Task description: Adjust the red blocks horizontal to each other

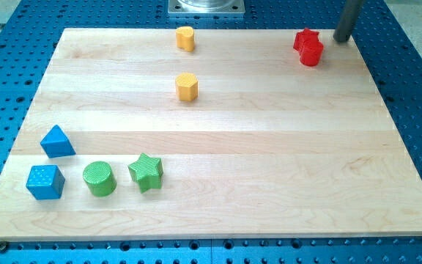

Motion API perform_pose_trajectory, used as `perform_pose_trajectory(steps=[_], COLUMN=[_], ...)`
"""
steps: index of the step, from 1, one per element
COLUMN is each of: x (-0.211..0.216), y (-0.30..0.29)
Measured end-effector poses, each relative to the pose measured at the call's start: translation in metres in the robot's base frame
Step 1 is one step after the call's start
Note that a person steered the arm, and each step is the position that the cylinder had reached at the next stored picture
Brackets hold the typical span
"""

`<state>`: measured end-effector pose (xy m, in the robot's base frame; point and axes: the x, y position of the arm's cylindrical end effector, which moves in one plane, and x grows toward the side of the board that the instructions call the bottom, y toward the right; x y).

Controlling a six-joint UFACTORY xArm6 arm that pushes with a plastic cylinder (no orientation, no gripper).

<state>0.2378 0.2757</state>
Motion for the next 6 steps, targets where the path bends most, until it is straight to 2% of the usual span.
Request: perform_pose_trajectory(steps=[3, 4, 5, 6], x=[0.006, 0.024, 0.067, 0.142], y=[-0.002, -0.032, -0.089, -0.097])
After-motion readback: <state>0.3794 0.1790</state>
